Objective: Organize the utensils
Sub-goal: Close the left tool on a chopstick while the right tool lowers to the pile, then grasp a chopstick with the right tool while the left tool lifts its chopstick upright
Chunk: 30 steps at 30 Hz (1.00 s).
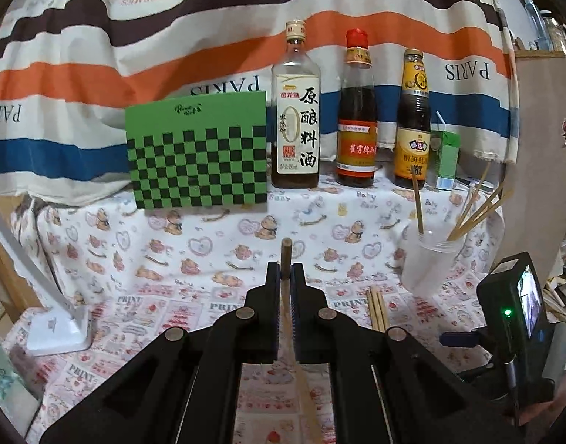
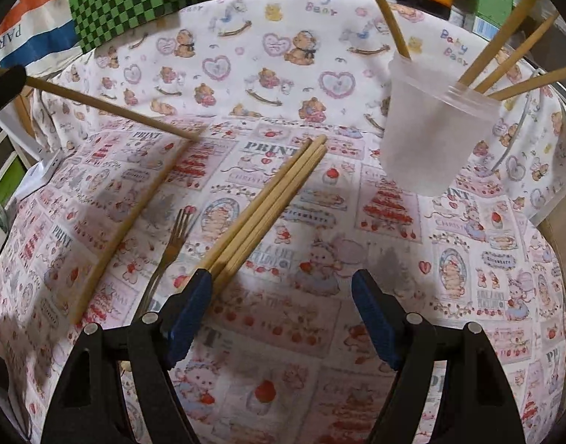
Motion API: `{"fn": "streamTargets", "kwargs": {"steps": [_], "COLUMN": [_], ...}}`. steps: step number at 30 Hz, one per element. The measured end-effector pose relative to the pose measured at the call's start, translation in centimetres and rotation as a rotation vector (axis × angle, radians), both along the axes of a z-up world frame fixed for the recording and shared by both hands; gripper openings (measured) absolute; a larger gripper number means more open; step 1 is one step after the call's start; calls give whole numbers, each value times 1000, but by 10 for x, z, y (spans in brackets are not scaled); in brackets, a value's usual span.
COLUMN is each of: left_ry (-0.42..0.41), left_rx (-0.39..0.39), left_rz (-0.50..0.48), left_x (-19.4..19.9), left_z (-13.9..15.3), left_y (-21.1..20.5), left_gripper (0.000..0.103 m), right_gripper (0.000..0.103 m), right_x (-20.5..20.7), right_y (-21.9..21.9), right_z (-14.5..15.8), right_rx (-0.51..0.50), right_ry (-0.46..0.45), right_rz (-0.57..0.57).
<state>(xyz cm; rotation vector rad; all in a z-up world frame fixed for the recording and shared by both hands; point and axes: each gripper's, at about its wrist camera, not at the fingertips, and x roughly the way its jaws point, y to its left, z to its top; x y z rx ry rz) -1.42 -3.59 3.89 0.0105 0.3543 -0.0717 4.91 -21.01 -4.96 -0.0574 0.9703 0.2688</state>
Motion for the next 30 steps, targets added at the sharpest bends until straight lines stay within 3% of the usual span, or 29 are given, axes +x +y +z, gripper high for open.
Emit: {"fn": "streamTargets", "kwargs": {"steps": [7, 12, 13, 19, 21, 24, 25, 28, 30], "left_ry": [18, 31, 28, -35, -63, -87, -90, -91, -89], "left_rx": [-15, -25, -27, -44, -41, -24, -21, -23, -30], "left_rz": [23, 26, 29, 26, 24, 25, 25, 26, 26], "left_x": [4, 7, 7, -3, -8, -12, -13, -12, -13], "left_z": [-2, -4, -4, 3, 7, 10, 10, 10, 11], "left_y": [4, 7, 7, 10, 10, 8, 8, 8, 9], "left_gripper": [4, 4, 4, 4, 4, 4, 4, 4, 4], "right_gripper": [78, 76, 68, 59, 50, 27, 14, 9, 8], "right_x": [-6, -1, 1, 2, -2, -8, -8, -5, -5], "right_y": [12, 5, 1, -1, 5, 12, 12, 0, -8], "right_z": [1, -1, 0, -2, -1, 0, 0, 1, 6], "right_rx": [9, 40, 40, -33, -53, -55, -31, 31, 62], "right_ry": [11, 53, 51, 22, -3, -20, -10, 12, -28], "right_rz": [71, 49, 27, 9, 36, 89, 95, 30, -9]}}
